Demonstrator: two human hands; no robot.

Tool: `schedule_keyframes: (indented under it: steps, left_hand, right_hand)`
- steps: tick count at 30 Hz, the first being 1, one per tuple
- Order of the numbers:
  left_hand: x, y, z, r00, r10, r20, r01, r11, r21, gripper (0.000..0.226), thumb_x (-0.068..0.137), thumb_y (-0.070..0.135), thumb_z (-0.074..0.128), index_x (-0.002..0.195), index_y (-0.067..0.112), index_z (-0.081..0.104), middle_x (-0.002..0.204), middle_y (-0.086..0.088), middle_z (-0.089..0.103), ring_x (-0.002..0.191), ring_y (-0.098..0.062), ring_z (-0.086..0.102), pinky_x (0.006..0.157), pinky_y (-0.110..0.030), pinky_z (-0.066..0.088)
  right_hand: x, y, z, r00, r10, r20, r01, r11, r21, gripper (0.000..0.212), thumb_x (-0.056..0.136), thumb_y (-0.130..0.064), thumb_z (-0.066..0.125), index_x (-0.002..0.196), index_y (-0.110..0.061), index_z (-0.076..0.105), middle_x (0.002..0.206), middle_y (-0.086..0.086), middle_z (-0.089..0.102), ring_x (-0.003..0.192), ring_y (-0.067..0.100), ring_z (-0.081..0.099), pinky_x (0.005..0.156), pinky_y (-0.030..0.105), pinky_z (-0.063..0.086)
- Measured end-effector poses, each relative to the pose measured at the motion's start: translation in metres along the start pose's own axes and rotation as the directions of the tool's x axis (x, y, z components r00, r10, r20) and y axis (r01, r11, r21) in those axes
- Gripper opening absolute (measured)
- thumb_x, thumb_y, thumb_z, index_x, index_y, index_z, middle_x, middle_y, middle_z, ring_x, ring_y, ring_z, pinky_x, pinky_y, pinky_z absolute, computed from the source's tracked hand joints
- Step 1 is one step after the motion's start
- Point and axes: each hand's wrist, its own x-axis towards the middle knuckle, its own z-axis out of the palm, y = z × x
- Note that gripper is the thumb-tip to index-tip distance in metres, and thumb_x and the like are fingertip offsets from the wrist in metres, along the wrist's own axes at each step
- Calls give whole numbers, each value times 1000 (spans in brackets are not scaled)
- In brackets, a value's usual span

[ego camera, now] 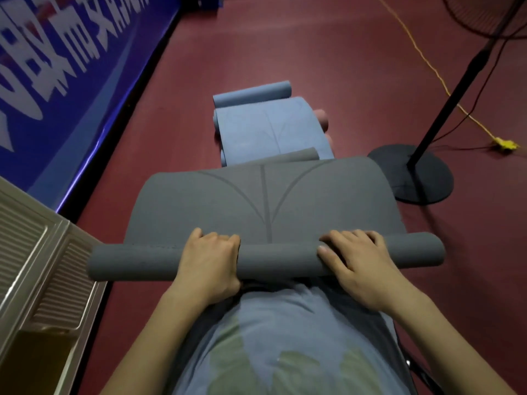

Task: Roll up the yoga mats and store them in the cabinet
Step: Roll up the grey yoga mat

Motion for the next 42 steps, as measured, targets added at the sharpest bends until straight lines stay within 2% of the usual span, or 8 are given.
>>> schedule_keyframes:
  steps: [3, 9, 20, 24, 27, 30, 36, 42]
  left_hand:
    - [-20, 6, 11, 999, 13, 33, -15, 999, 33, 39, 47, 46, 74, 70, 27, 49, 61, 4, 57, 59, -23, 57, 63, -35, 25]
    - [8, 1, -7, 966, -68, 250, 78, 996, -32, 39, 65, 56, 65, 89, 29, 54, 89, 4, 69, 90, -23, 65, 75, -36, 31]
    - [8, 0, -1, 966, -53, 254, 68, 997, -47, 41, 65, 57, 65, 92, 29, 52, 84, 9, 64, 80, -20, 60, 73, -36, 28]
    - [5, -7, -2, 968, -56, 245, 98, 982, -162, 71, 65, 89, 43, 100, 28, 46, 84, 10, 58, 84, -21, 58, 74, -38, 29]
    - [-4, -9, 7, 985, -75, 157, 109, 968, -224, 78, 74, 98, 16, 93, 28, 46, 86, 11, 54, 89, -19, 54, 76, -38, 29]
    - [-7, -12, 19, 997, -77, 11, 77, 963, -260, 73, 84, 90, 23, 94, 28, 60, 126, 6, 49, 120, -22, 43, 90, -40, 36]
    - [-8, 15, 24, 958, -241, -153, 200, 949, -242, 67, 93, 70, 33, 134, 24, 60, 110, 0, 53, 102, -26, 48, 88, -43, 31]
    - [-18, 37, 30, 891, -307, -334, 203, 928, -312, 50, 96, 47, 48, 113, 3, 63, 109, -13, 62, 101, -38, 56, 99, -54, 45]
  right_hand:
    - [-27, -3, 19, 991, -41, -127, 36, 998, -44, 43, 103, -54, 25, 116, -31, 60, 105, -11, 62, 102, 20, 56, 103, 46, 35]
    - [-11, -11, 24, 958, -13, -285, -8, 997, -74, 34, 102, -42, 34, 104, -19, 60, 109, 2, 60, 107, 27, 57, 105, 53, 37]
    - [-15, -19, 38, 985, 9, -171, -28, 994, -108, 70, 99, -67, 17, 124, -14, 54, 127, 3, 53, 127, 27, 48, 120, 56, 17]
    - [0, -21, 31, 994, 35, -108, -49, 990, -131, 75, 95, -73, 7, 120, -20, 53, 122, -1, 52, 124, 25, 45, 120, 53, 15]
    - [7, -23, 24, 998, 44, -47, -51, 986, -161, 74, 92, -73, 4, 120, -22, 50, 120, -2, 48, 121, 25, 43, 120, 52, 15]
    - [12, -24, 20, 999, 38, -11, -39, 985, -168, 74, 89, -73, 1, 117, -24, 48, 118, -3, 46, 119, 25, 42, 118, 51, 17]
    - [39, -18, 15, 999, 40, 24, -36, 985, -166, 82, 85, -78, -4, 114, -24, 52, 115, -2, 53, 114, 25, 44, 106, 45, 29]
    - [52, -8, 11, 997, 15, 70, -6, 993, -117, 86, 83, -81, -2, 118, -28, 56, 119, -3, 57, 115, 22, 48, 98, 44, 30]
